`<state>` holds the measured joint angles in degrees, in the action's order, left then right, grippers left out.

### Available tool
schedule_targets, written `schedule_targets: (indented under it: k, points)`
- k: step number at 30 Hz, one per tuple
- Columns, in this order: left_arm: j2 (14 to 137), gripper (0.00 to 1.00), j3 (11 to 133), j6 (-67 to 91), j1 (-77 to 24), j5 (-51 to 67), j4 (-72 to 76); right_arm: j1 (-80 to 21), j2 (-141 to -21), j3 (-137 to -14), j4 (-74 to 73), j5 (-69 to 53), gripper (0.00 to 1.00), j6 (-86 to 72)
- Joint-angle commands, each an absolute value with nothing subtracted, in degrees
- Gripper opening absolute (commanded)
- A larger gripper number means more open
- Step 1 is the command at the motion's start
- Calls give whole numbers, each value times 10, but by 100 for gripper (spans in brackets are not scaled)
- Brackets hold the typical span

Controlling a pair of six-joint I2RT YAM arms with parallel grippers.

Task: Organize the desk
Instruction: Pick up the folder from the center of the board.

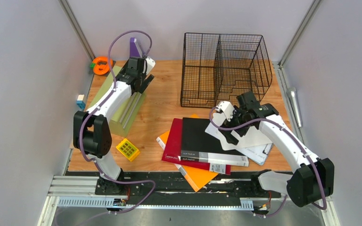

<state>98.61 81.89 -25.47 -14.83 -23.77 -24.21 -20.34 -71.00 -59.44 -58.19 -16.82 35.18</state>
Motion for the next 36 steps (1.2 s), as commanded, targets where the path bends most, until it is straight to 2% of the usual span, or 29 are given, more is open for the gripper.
schedule_targets:
  k: [1, 9, 14, 18, 22, 29, 36]
  points:
    - [998, 100, 850, -189, -128, -195, -324, -166, -675, -547, -591, -70, 99, 398]
    - [955, 100, 909, -139, -128, -15, -415, 24, -653, -551, -590, -66, 99, 455]
    - [918, 100, 945, -112, -128, 47, -459, 123, -666, -537, -542, -46, 99, 452]
    - [887, 100, 957, -92, -128, 82, -500, 259, -736, -581, -546, -134, 99, 408]
    - [865, 100, 950, -90, -128, 139, -533, 335, -806, -616, -551, -218, 99, 366]
    - [843, 100, 929, -96, -129, 230, -529, 370, -907, -635, -525, -292, 95, 316]
    - [836, 100, 897, -67, -132, 273, -446, 370, -996, -651, -482, -292, 92, 293]
